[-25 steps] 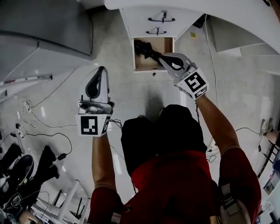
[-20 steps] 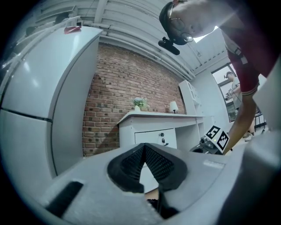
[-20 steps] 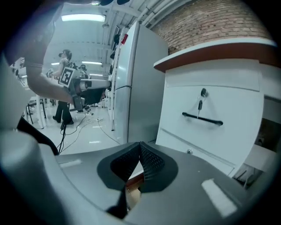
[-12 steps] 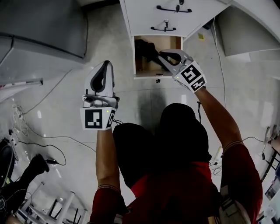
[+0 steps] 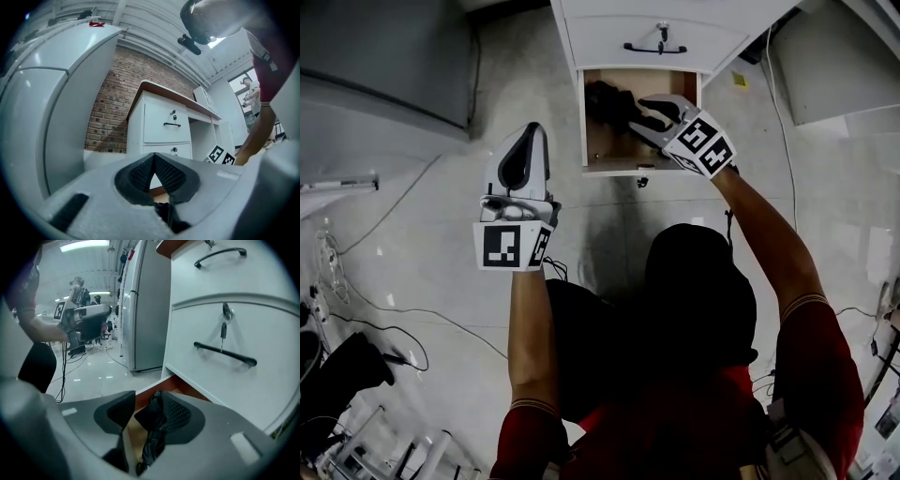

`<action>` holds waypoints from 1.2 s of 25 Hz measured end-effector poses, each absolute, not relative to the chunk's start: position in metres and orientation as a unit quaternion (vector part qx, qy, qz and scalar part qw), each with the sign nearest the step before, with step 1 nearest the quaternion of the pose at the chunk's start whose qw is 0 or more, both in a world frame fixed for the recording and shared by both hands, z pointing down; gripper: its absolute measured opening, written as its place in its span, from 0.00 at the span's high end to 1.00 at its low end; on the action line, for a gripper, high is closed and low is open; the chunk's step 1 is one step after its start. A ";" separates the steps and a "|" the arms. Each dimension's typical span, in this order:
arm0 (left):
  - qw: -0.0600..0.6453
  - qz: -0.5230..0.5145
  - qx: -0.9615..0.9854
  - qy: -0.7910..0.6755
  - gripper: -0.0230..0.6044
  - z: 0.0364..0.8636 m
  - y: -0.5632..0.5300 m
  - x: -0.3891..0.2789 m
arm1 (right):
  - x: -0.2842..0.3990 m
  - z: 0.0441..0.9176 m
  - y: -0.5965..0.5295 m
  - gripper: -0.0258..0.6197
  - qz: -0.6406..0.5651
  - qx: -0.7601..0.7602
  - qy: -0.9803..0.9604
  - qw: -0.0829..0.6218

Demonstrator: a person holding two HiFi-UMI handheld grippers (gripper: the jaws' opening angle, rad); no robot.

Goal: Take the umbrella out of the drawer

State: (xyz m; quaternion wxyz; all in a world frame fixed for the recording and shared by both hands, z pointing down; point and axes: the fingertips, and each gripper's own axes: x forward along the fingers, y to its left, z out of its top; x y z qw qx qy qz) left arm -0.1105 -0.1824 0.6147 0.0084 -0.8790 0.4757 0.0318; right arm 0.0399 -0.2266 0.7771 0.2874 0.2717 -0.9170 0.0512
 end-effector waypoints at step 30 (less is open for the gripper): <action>-0.021 0.071 -0.868 0.492 0.96 0.647 -0.191 -0.117 | 0.019 0.962 -0.290 0.31 0.113 0.278 -0.841 0.451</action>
